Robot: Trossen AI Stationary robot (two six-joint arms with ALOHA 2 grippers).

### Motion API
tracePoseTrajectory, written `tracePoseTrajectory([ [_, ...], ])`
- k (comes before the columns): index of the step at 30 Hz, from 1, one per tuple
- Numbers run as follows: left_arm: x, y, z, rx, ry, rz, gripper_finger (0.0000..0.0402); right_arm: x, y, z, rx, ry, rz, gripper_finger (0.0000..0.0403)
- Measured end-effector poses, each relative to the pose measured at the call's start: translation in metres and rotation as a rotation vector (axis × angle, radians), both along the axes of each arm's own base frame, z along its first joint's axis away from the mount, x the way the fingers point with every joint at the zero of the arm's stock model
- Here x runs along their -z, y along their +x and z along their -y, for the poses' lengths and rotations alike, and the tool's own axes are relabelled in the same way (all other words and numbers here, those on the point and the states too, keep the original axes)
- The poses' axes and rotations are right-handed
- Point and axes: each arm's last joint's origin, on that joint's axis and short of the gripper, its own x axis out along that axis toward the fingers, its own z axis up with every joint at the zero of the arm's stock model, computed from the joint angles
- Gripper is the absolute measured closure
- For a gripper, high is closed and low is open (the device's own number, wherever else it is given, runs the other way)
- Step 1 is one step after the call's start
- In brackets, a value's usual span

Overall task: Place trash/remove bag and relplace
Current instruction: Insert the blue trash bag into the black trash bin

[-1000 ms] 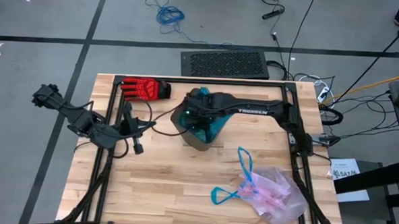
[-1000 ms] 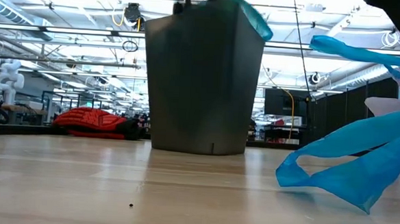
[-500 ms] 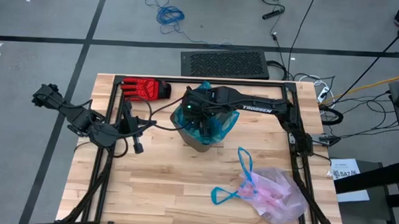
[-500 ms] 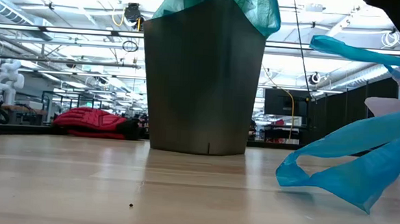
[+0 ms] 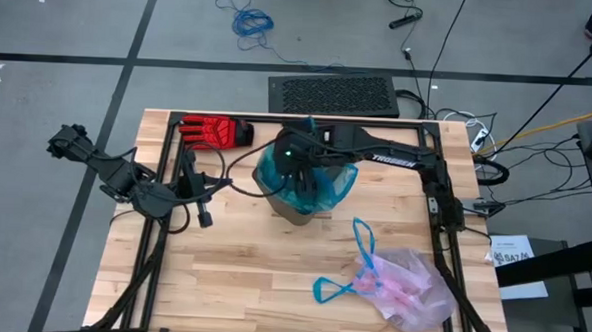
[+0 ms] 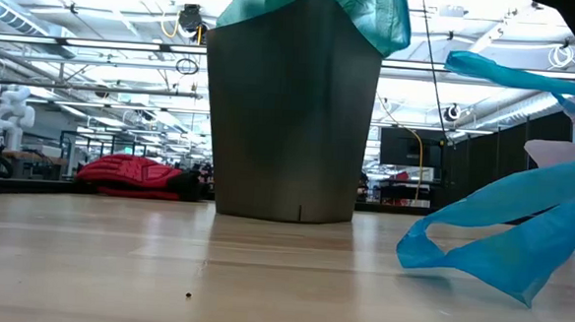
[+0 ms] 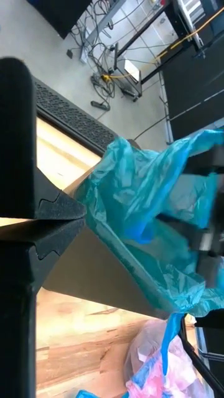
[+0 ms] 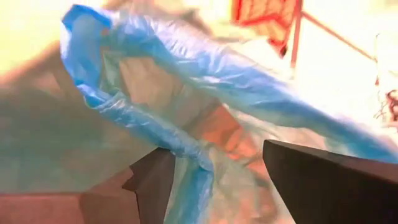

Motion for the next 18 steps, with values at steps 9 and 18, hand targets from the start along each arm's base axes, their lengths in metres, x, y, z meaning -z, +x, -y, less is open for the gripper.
tracePoseTrajectory([
  [9,0.000,0.001,-0.002,-0.018,0.005,-0.003,0.0401,-0.031,-0.017,-0.005,-0.026,-0.015,0.102,0.0167],
  [18,0.008,0.008,-0.008,-0.066,0.004,-0.014,0.0401,-0.076,-0.059,-0.028,-0.032,0.032,0.226,0.0167],
])
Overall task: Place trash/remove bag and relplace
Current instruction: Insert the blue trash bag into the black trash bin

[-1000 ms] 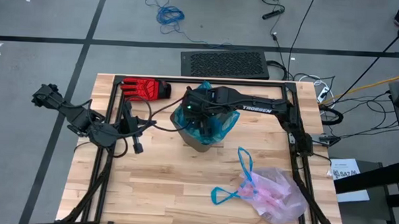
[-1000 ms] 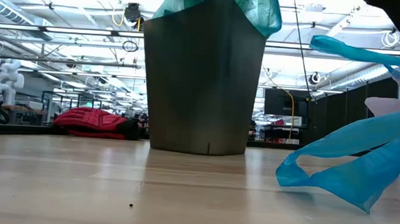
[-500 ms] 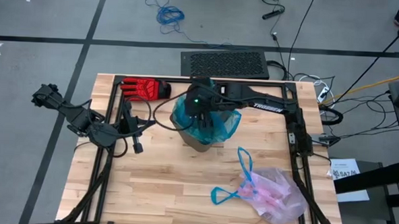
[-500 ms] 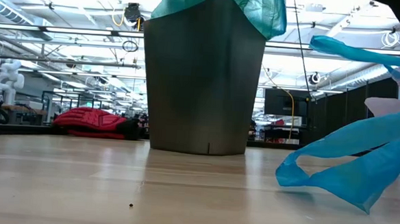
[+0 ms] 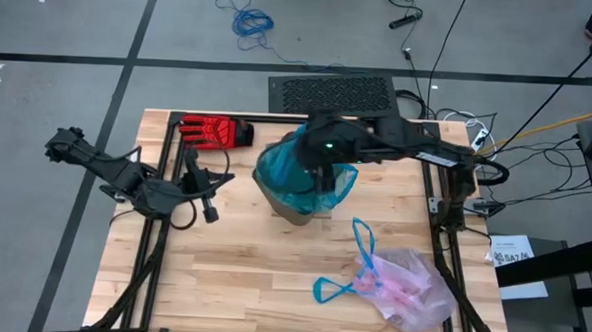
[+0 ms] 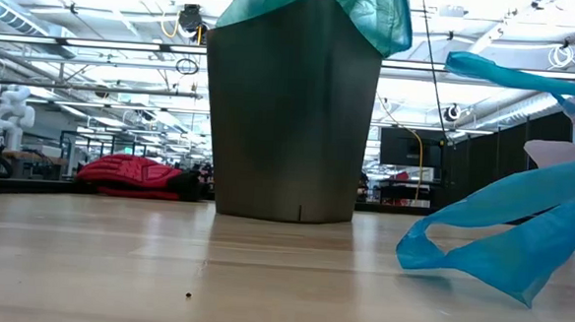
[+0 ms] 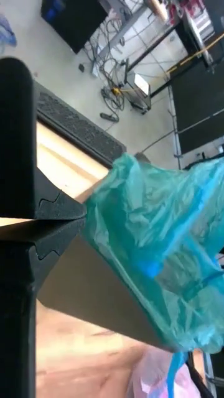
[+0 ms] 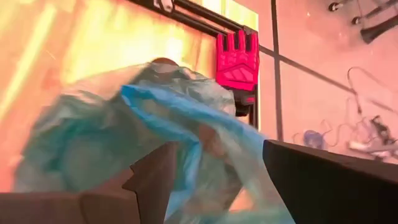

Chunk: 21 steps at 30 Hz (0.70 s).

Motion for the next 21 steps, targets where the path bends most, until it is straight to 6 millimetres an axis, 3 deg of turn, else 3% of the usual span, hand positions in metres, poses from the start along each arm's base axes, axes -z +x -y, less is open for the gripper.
tracePoseTrajectory([
  [4,-0.004,0.008,0.006,0.092,-0.036,0.040,0.0401,-0.006,-0.017,-0.006,0.040,0.173,-0.002,0.0167],
  [11,-0.022,0.035,0.017,0.467,-0.074,0.217,0.0401,0.010,-0.023,0.003,0.224,0.320,-0.138,0.0167],
  [17,-0.016,0.076,0.023,0.727,-0.132,0.240,0.0401,0.013,-0.021,0.004,0.241,0.331,-0.150,0.0174],
  [21,-0.006,0.099,0.021,0.702,-0.118,0.166,0.0401,0.018,-0.020,0.004,0.290,0.364,-0.180,0.0198],
])
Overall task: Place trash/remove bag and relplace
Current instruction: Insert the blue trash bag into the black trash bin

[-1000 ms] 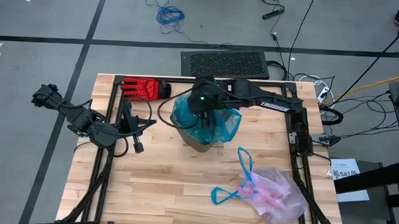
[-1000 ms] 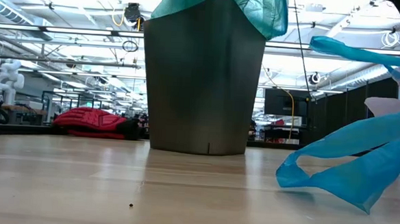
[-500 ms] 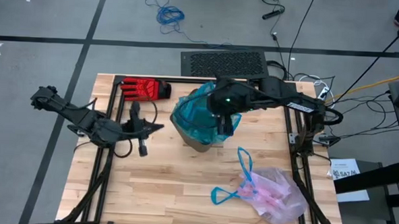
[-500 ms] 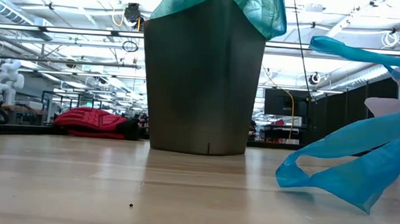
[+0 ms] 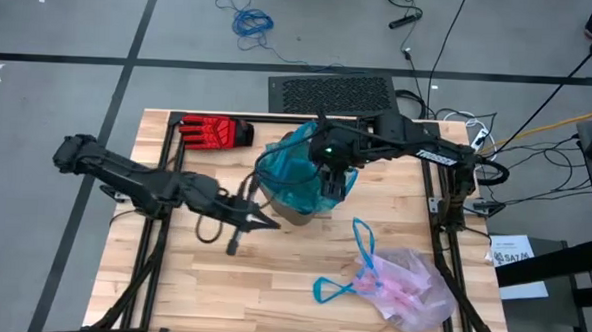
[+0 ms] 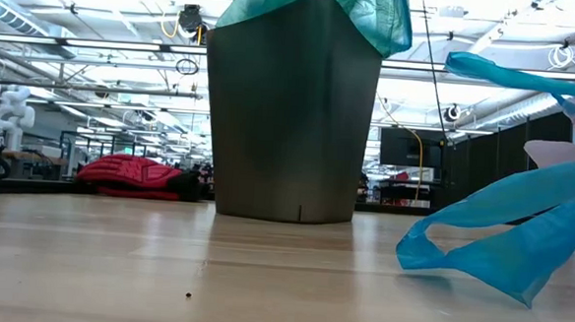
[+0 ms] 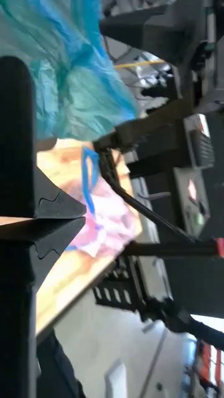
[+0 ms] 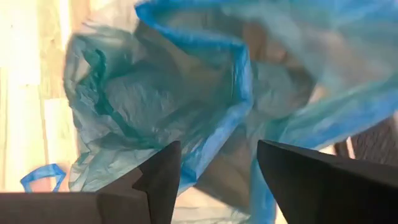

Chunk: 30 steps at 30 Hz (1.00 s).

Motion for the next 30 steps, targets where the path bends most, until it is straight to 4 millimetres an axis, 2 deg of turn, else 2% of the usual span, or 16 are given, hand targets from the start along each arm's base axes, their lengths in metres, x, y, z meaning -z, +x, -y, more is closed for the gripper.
tracePoseTrajectory([
  [5,0.008,0.013,-0.008,-0.065,0.018,-0.045,0.0401,0.008,0.002,0.002,0.088,0.119,-0.033,0.0200],
  [11,0.001,0.010,-0.015,-0.171,0.027,-0.008,0.0401,0.025,0.006,0.022,0.248,0.179,-0.088,0.0172],
  [16,-0.012,0.011,-0.019,-0.199,-0.012,0.027,0.0401,0.043,0.010,0.038,0.276,0.225,-0.129,0.0175],
  [20,-0.007,0.015,-0.028,-0.234,-0.027,-0.011,0.0401,0.051,0.014,0.041,0.242,0.207,-0.132,0.0233],
  [25,0.007,0.021,-0.028,-0.235,-0.051,-0.107,0.0401,0.050,0.018,0.039,0.179,0.168,-0.107,0.0372],
  [26,0.012,0.023,-0.028,-0.236,-0.048,-0.135,0.0401,0.049,0.018,0.039,0.172,0.151,-0.098,0.0387],
  [30,0.026,0.031,-0.027,-0.248,-0.055,-0.208,0.0401,0.045,0.018,0.039,0.150,0.085,-0.086,0.0393],
])
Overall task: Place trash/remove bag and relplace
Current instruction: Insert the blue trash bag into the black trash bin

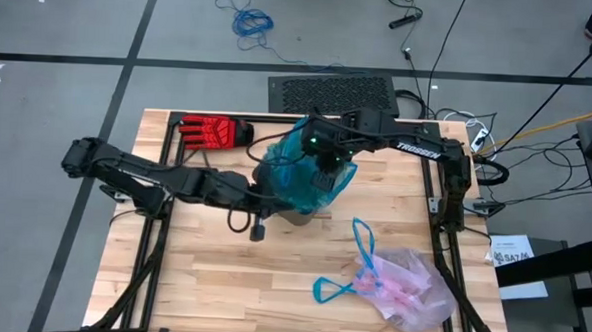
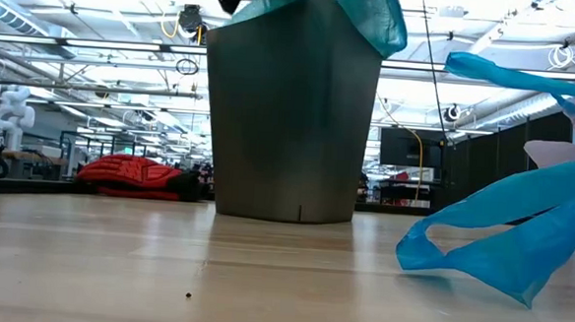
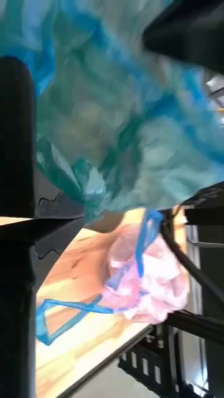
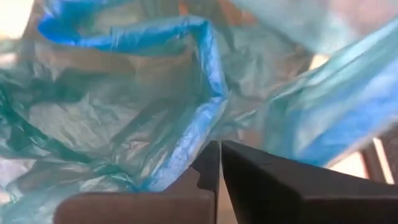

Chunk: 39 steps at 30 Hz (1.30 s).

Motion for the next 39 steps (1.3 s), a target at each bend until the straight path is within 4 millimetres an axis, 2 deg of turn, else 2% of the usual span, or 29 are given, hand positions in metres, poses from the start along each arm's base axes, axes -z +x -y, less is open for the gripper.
tracePoseTrajectory([
  [3,0.008,0.005,0.001,-0.008,-0.016,-0.027,0.0401,-0.006,0.001,-0.003,-0.031,-0.042,0.028,0.0401],
  [9,0.010,0.010,-0.003,-0.049,-0.007,-0.019,0.0401,-0.023,0.000,-0.019,-0.139,-0.097,0.090,0.0402],
  [13,0.009,0.010,-0.007,-0.065,-0.009,-0.008,0.0401,-0.021,0.003,-0.025,-0.203,-0.096,0.082,0.0399],
  [15,0.008,0.011,-0.007,-0.066,-0.010,0.001,0.0401,-0.015,0.008,-0.020,-0.221,-0.082,0.067,0.0389],
  [19,0.007,0.011,-0.007,-0.067,-0.013,0.011,0.0401,-0.003,0.017,-0.005,-0.201,-0.068,0.039,0.0342],
  [26,0.007,0.011,-0.006,-0.065,-0.013,0.011,0.0401,0.015,0.026,0.025,-0.151,-0.062,-0.008,0.0226],
  [30,0.007,0.011,-0.006,-0.065,-0.012,0.011,0.0401,0.026,0.031,0.036,-0.135,-0.030,-0.036,0.0189],
  [35,0.006,0.010,-0.006,-0.065,-0.014,0.017,0.0402,0.044,0.041,0.040,-0.180,0.098,-0.052,0.0195],
  [37,0.003,0.008,-0.007,-0.065,-0.015,0.024,0.0401,0.049,0.045,0.039,-0.196,0.096,-0.063,0.0218],
  [39,-0.001,0.005,-0.007,-0.065,-0.017,0.037,0.0401,0.052,0.048,0.037,-0.210,0.092,-0.065,0.0258],
])
